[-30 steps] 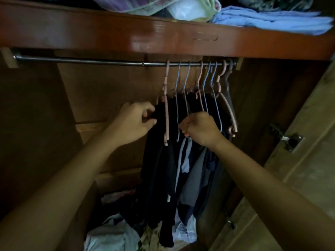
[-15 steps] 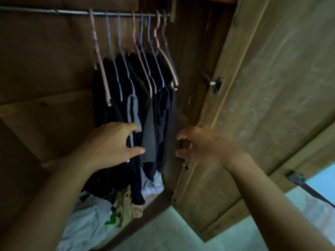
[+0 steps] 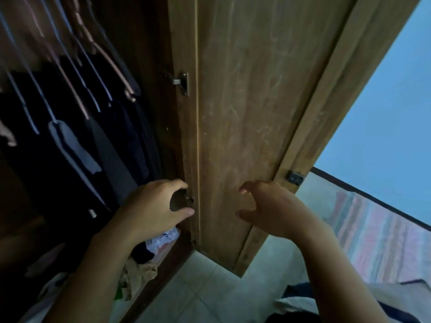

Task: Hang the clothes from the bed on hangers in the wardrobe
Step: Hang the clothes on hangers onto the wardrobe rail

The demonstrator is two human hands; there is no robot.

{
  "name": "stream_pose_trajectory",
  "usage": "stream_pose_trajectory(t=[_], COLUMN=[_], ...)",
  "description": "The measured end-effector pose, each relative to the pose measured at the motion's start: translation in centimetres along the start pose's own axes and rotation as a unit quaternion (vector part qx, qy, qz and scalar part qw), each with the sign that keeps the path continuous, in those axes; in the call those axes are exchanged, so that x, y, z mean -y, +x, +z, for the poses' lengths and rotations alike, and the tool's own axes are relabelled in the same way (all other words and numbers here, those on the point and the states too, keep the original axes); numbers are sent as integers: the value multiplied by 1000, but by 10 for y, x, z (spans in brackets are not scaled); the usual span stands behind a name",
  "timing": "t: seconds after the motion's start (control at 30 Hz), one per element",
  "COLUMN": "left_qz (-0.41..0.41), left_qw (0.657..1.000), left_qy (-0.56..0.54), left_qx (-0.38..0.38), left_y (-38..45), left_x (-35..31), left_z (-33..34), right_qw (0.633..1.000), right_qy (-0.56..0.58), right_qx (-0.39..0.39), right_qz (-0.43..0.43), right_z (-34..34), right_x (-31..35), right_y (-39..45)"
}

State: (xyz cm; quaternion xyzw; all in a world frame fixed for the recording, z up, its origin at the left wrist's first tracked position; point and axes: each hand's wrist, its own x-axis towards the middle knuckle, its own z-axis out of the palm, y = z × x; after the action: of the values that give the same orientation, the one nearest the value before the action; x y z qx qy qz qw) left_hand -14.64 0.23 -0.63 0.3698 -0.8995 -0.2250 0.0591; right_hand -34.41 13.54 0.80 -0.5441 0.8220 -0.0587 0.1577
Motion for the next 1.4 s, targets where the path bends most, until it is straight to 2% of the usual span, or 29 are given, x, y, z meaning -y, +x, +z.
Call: stream_pose_trajectory(t=[0.3, 0.5, 0.73, 0.97, 1.27, 1.4], left_qz=[78, 172, 333, 436, 503, 506], left_qw=[990, 969, 907, 844, 782, 777], left_qy=[-7, 15, 48, 94, 93, 70], left_qx=[113, 179, 253, 296, 355, 367], left_y=[45, 76, 97, 91, 56, 42], left_x=[-67, -111, -161, -196, -248, -280], left_z=[57, 78, 95, 121, 166, 198], right_qw=[992, 972, 930, 873, 815, 784], right_qy=[75, 82, 87, 98, 150, 162], right_qx=[-14, -52, -75, -106, -119, -125], right_qz=[96, 215, 350, 465, 547, 586], right_z=[11, 15, 23, 40, 75, 90], right_x=[-84, -113, -118, -112, -119, -142], right_y=[-46, -82, -131, -181, -250, -285])
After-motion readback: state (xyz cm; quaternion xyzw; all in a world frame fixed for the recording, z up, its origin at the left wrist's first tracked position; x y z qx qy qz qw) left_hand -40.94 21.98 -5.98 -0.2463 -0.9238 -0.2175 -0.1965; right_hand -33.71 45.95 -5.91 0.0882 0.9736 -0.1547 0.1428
